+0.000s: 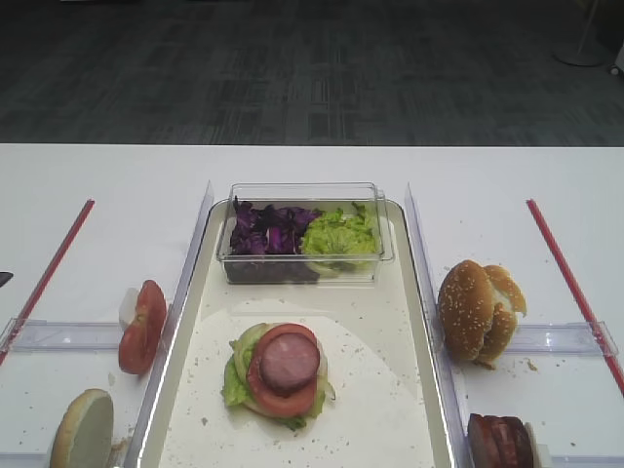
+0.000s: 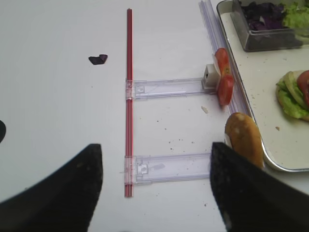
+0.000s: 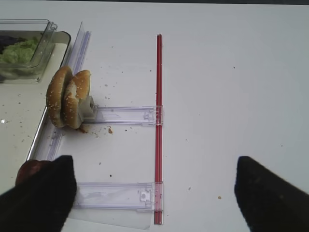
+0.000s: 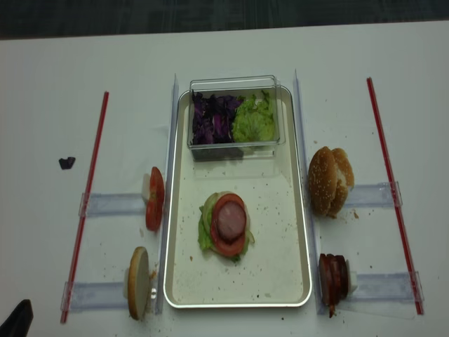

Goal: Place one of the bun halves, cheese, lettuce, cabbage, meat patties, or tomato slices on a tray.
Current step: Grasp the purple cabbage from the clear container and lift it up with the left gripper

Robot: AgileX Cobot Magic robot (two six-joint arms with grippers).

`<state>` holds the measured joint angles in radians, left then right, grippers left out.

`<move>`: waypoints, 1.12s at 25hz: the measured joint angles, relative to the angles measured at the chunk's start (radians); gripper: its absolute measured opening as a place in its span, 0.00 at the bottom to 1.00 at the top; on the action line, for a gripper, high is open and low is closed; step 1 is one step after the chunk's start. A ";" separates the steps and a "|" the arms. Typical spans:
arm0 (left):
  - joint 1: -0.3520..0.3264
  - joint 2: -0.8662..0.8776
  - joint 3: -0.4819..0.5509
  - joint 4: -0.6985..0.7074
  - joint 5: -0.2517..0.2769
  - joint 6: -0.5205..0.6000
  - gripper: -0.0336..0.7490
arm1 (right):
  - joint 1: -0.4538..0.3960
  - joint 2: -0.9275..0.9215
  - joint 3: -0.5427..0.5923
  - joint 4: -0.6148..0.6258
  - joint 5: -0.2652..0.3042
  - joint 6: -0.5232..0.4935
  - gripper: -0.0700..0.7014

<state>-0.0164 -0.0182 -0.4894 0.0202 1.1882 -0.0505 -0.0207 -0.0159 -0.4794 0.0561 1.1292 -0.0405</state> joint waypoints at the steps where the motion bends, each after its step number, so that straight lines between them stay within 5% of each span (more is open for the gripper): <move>1: 0.000 0.000 0.000 0.000 0.000 0.000 0.60 | 0.000 0.000 0.000 0.000 0.000 0.000 0.97; 6: 0.000 0.000 -0.012 -0.004 -0.031 0.002 0.60 | 0.000 0.000 0.000 0.000 0.000 0.000 0.97; 12: 0.000 0.129 -0.081 -0.077 -0.165 0.057 0.60 | 0.000 0.000 0.000 0.000 0.000 -0.004 0.97; 18: 0.000 0.424 -0.200 -0.133 -0.274 0.120 0.60 | 0.000 0.000 0.000 0.000 0.000 -0.006 0.97; 28: 0.000 0.953 -0.504 -0.150 -0.312 0.197 0.60 | 0.000 0.000 0.000 0.000 0.000 -0.006 0.97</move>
<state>-0.0164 0.9348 -0.9936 -0.1294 0.8761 0.1462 -0.0207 -0.0159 -0.4794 0.0561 1.1292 -0.0461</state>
